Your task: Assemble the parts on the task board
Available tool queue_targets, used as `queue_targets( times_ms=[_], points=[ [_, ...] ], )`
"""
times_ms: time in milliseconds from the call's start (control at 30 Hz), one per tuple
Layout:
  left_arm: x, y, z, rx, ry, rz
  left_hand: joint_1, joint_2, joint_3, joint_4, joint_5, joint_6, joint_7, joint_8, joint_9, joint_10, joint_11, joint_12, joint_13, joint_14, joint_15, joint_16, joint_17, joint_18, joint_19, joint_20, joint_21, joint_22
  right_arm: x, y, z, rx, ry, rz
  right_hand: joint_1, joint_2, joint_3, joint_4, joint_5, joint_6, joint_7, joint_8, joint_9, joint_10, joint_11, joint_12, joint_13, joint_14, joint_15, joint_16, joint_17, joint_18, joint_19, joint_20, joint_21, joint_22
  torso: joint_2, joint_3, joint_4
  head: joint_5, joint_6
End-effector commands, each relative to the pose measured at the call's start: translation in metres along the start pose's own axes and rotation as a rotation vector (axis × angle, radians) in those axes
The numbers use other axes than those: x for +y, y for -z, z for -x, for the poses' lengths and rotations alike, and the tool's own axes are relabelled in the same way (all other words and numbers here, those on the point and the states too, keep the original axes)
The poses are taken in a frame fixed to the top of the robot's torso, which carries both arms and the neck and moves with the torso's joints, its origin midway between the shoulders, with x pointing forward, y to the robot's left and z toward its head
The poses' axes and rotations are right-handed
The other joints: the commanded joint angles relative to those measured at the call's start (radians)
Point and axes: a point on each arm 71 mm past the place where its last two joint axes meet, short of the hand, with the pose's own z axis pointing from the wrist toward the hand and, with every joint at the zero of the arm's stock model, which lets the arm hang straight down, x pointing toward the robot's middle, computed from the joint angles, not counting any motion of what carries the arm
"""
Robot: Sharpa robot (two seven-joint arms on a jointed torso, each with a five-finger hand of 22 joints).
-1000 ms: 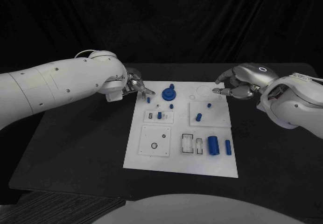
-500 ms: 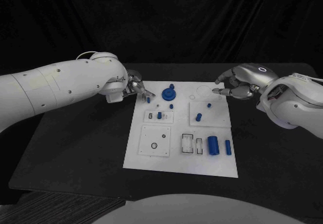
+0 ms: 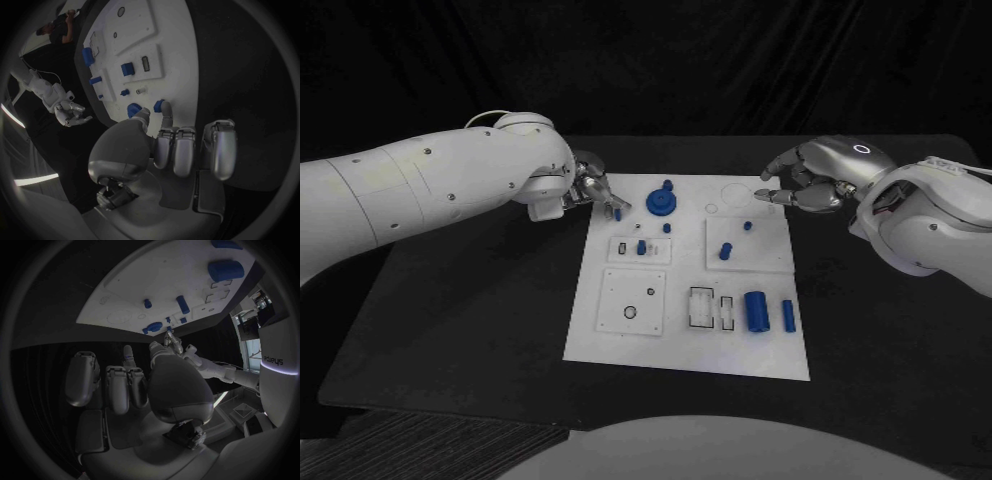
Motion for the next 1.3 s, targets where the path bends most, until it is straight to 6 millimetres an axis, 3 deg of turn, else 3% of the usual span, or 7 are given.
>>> queue_targets(
  times_ms=[33,267,567,900,1067,1300],
  points=[
    [-0.0016,-0.0007,-0.0021,0.016,-0.006,-0.013,0.013,0.002,0.002,-0.01,0.016,-0.004,-0.002,-0.008,-0.004,0.104,0.005,-0.001,0.262,0.102,0.008,0.003,0.263,0.009,0.002,0.008,-0.007,0.198,-0.0006,0.0001,-0.001,0.004,0.001,-0.01,0.009,-0.001,-0.005,0.001,0.003,0.007,-0.003,-0.004,-0.001,0.105,0.006,0.004,0.263,0.096,0.005,-0.004,0.242,0.006,-0.01,0.0,-0.003,0.172,0.0,0.0005,-0.0004,-0.001,0.0],
    [-0.0021,-0.0009,-0.0024,0.02,-0.008,-0.018,0.059,0.009,0.026,-0.048,0.12,-0.003,-0.004,-0.031,-0.018,0.104,0.004,-0.001,0.262,0.102,0.007,0.003,0.263,0.011,-0.003,0.01,-0.015,0.199,-0.0008,0.0001,-0.0016,0.006,0.001,-0.012,0.009,-0.001,-0.005,0.001,0.003,0.007,-0.003,-0.004,-0.001,0.105,0.006,0.004,0.263,0.096,0.005,-0.004,0.242,0.006,-0.01,0.0,-0.003,0.172,0.0,0.0006,-0.0005,0.0,0.0],
    [-0.0026,-0.0011,-0.0027,0.023,-0.01,-0.023,0.092,0.007,0.063,-0.08,0.211,-0.001,-0.006,-0.051,-0.032,0.104,0.002,-0.001,0.262,0.102,0.006,0.003,0.263,0.012,-0.006,0.008,-0.022,0.2,-0.001,0.0001,-0.0024,0.008,0.001,-0.014,0.01,0.0,-0.005,0.001,0.004,0.007,-0.003,-0.004,-0.002,0.105,0.006,0.004,0.263,0.096,0.005,-0.006,0.241,0.006,-0.01,0.0,-0.004,0.171,0.0,0.0005,-0.0002,0.0,0.0],
    [-0.0014,-0.0011,-0.0027,0.026,-0.01,-0.024,0.113,-0.001,0.121,-0.108,0.247,0.0,-0.007,-0.064,-0.04,0.104,0.001,-0.001,0.262,0.102,0.005,0.003,0.263,0.012,-0.007,0.007,-0.025,0.203,-0.0015,0.0001,-0.0028,0.011,0.002,-0.016,0.01,0.0,-0.005,0.001,0.004,0.007,-0.003,-0.004,-0.002,0.105,0.006,0.004,0.263,0.096,0.005,-0.006,0.241,0.006,-0.01,0.0,-0.004,0.171,0.0,0.0006,-0.0002,0.001,0.0],
    [-0.001,-0.0011,-0.0026,0.026,-0.009,-0.025,0.123,-0.024,0.201,-0.144,0.315,0.002,-0.007,-0.068,-0.04,0.104,0.0,-0.001,0.262,0.102,0.004,0.003,0.263,0.012,-0.007,0.006,-0.028,0.205,-0.0016,0.0001,-0.0029,0.012,0.002,-0.016,0.011,0.001,-0.005,0.001,0.004,0.008,-0.003,-0.004,-0.002,0.105,0.006,0.004,0.263,0.096,0.005,-0.006,0.24,0.007,-0.01,-0.001,-0.005,0.171,0.0,0.0005,-0.0003,0.001,0.0],
    [0.0004,-0.0003,-0.0023,0.021,-0.005,-0.033,0.101,-0.063,0.33,-0.194,0.341,0.003,-0.004,-0.065,-0.027,0.104,0.001,-0.001,0.262,0.102,0.005,0.003,0.263,0.012,-0.005,0.006,-0.03,0.207,-0.0018,0.0003,-0.0032,0.014,0.002,-0.017,0.011,0.001,-0.005,0.001,0.004,0.008,-0.003,-0.004,-0.002,0.105,0.006,0.004,0.263,0.096,0.005,-0.006,0.24,0.007,-0.01,-0.001,-0.005,0.171,0.0,0.0004,-0.0001,0.001,0.0]
  ],
)
